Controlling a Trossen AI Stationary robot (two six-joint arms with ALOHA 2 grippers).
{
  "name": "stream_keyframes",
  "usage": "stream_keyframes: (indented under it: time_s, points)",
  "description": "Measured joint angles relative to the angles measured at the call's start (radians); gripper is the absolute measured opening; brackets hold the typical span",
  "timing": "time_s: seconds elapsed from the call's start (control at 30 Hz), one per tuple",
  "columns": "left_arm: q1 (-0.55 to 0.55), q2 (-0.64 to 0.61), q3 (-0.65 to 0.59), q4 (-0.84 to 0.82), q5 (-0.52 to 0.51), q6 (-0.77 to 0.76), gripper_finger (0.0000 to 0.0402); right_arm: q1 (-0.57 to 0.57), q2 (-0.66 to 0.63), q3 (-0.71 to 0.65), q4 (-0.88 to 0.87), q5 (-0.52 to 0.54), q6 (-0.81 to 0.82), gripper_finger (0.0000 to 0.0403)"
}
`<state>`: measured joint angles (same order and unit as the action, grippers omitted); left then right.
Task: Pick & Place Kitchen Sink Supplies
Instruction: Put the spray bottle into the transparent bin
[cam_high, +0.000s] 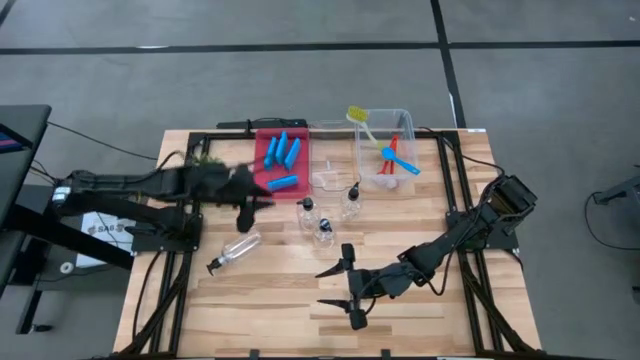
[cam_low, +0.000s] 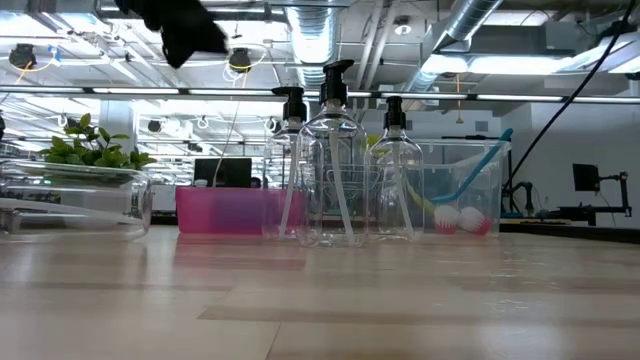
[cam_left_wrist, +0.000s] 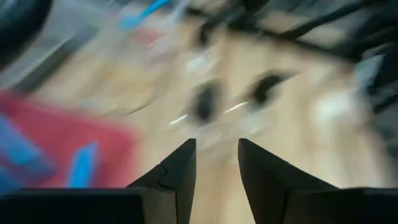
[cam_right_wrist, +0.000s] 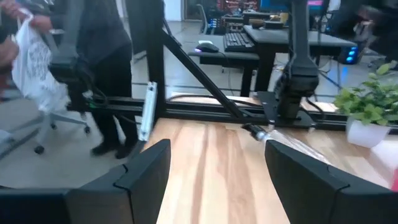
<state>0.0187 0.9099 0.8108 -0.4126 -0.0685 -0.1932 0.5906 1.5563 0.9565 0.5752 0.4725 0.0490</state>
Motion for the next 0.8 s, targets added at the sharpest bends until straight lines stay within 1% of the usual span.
stream_keyframes:
  time_s: [0.13, 0.2, 0.27, 0.37, 0.47, 0.53, 0.6, 0.67, 0.73, 0.8]
  points:
    - [-0.21, -0.064, -0.145, 0.29, 0.001, -0.135, 0.012, 0.027, -0.033, 0.0, -0.012, 0.001, 0.028, 0.0255]
    - [-0.318, -0.073, -0.202, 0.414, 0.002, -0.154, 0.0119, 0.043, -0.056, 0.0, -0.039, 0.014, 0.027, 0.0255]
    - [-0.416, -0.07, -0.25, 0.544, 0.001, -0.151, 0.0118, 0.064, -0.083, 0.0, -0.085, 0.055, 0.023, 0.0255]
    - [-0.547, -0.053, -0.312, 0.718, -0.013, -0.093, 0.0118, 0.099, -0.114, 0.0, -0.154, 0.172, 0.023, 0.0255]
    - [-0.649, -0.029, -0.358, 0.859, -0.053, 0.019, 0.0116, 0.132, -0.123, 0.0, -0.233, 0.358, 0.048, 0.0255]
    - [-0.695, -0.007, -0.377, 0.91, -0.096, 0.075, 0.0116, 0.143, -0.123, 0.0, -0.296, 0.488, 0.089, 0.0255]
    - [-0.716, 0.016, -0.388, 0.947, -0.142, 0.11, 0.0116, 0.142, -0.123, 0.0, -0.371, 0.57, 0.15, 0.0255]
    - [-0.717, 0.026, -0.388, 0.967, -0.173, 0.11, 0.0117, 0.129, -0.123, 0.0, -0.445, 0.597, 0.22, 0.0255]
    - [-0.716, 0.034, -0.388, 0.985, -0.178, 0.11, 0.0118, 0.115, -0.123, 0.0, -0.502, 0.602, 0.28, 0.0255]
    - [-0.717, 0.035, -0.388, 0.987, -0.175, 0.127, 0.0117, 0.101, -0.124, 0.0, -0.515, 0.602, 0.314, 0.0255]
